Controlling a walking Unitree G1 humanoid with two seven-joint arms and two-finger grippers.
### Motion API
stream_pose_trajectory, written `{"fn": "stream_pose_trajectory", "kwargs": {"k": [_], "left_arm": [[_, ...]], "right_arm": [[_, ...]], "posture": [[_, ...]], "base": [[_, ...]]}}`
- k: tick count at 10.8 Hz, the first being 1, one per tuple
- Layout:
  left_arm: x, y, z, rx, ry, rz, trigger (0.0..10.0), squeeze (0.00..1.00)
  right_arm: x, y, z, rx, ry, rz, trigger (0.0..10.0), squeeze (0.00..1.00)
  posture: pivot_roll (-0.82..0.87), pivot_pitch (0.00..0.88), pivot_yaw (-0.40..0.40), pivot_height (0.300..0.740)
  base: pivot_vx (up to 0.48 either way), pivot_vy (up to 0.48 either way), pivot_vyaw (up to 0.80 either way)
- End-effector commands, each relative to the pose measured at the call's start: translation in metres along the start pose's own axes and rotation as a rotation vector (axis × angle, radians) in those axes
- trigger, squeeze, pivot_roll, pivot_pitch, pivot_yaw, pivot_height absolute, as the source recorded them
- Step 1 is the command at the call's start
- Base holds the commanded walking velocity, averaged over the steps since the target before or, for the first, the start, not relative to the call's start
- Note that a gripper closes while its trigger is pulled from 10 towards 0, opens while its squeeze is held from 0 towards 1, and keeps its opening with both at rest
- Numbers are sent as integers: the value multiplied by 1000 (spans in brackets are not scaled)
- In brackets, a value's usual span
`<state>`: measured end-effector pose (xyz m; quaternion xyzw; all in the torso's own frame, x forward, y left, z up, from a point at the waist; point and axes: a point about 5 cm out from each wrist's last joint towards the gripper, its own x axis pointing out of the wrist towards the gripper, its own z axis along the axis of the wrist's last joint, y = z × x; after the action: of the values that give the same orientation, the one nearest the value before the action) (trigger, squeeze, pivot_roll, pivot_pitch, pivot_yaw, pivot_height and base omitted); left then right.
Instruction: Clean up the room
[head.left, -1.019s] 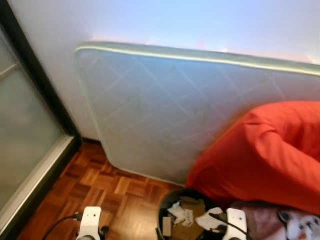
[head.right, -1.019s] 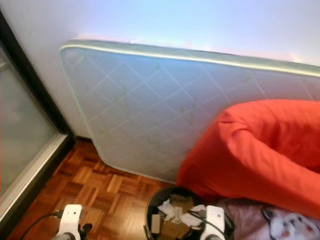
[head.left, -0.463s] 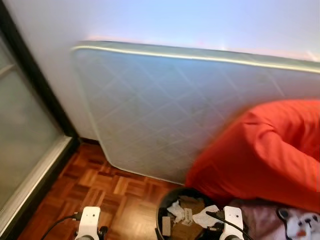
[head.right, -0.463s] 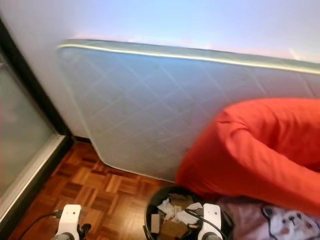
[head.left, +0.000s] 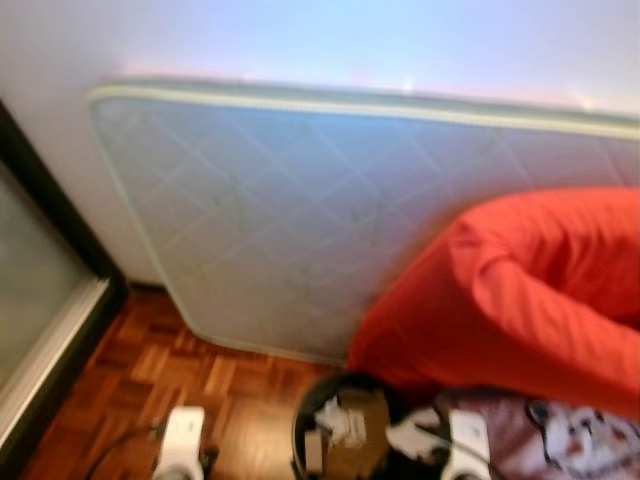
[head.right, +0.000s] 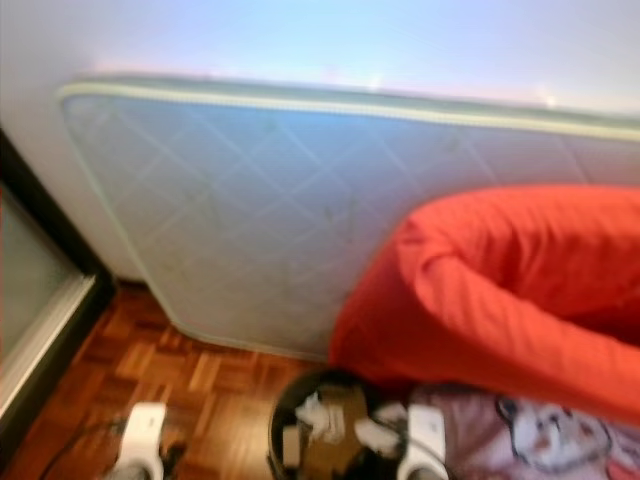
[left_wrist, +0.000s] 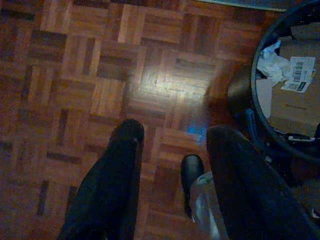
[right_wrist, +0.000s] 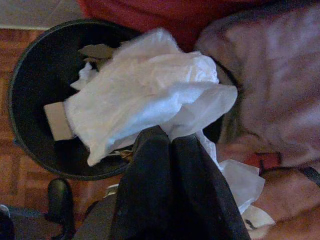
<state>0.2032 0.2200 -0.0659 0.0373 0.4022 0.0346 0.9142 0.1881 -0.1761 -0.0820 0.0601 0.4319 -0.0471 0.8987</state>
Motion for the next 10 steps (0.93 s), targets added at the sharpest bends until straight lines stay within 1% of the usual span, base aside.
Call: {"fn": "stream_pose_trajectory", "kwargs": {"k": [1, 2, 4, 5, 6, 7, 8, 9, 10], "left_arm": [[-2, 4, -5, 4, 12, 15, 10000, 0], [-2, 5, -5, -14, 11, 20, 10000, 0], [-2, 5, -6, -12, 14, 20, 10000, 0], [-2, 4, -6, -11, 11, 21, 10000, 0], [-2, 4, -2, -9, -20, 27, 10000, 0], [0, 4, 7, -31, -65, 42, 10000, 0], [1, 4, 19, -43, -121, 47, 10000, 0], [2, 4, 27, -47, -161, 49, 10000, 0], [2, 5, 41, -55, -235, 59, 10000, 0]], "right_arm": [[-1, 2, -4, 12, 8, 4, 10000, 0], [0, 3, 1, 15, -20, 10, 10000, 0], [1, 8, 8, 2, -47, 42, 10000, 0], [3, 15, 18, -67, -92, 88, 10000, 0], [4, 21, 33, -83, -157, 132, 10000, 0], [4, 28, 43, -117, -208, 179, 10000, 0], [3, 38, 56, -174, -278, 238, 10000, 0], [2, 42, 63, -179, -316, 266, 10000, 0], [0, 46, 76, -176, -380, 278, 10000, 0]], "posture": [[173, 86, 12, 740], [172, 90, 11, 740], [168, 89, 10, 740], [166, 82, 6, 740], [164, 76, 1, 740], [165, 74, -3, 740], [167, 69, -5, 740], [163, 70, -5, 740], [159, 69, -3, 740]], "base": [[0, 0, 0], [0, 0, 0], [0, 0, 0], [0, 0, 0], [0, 0, 0], [0, 0, 0], [0, 0, 0], [0, 0, 0], [0, 0, 0]]}}
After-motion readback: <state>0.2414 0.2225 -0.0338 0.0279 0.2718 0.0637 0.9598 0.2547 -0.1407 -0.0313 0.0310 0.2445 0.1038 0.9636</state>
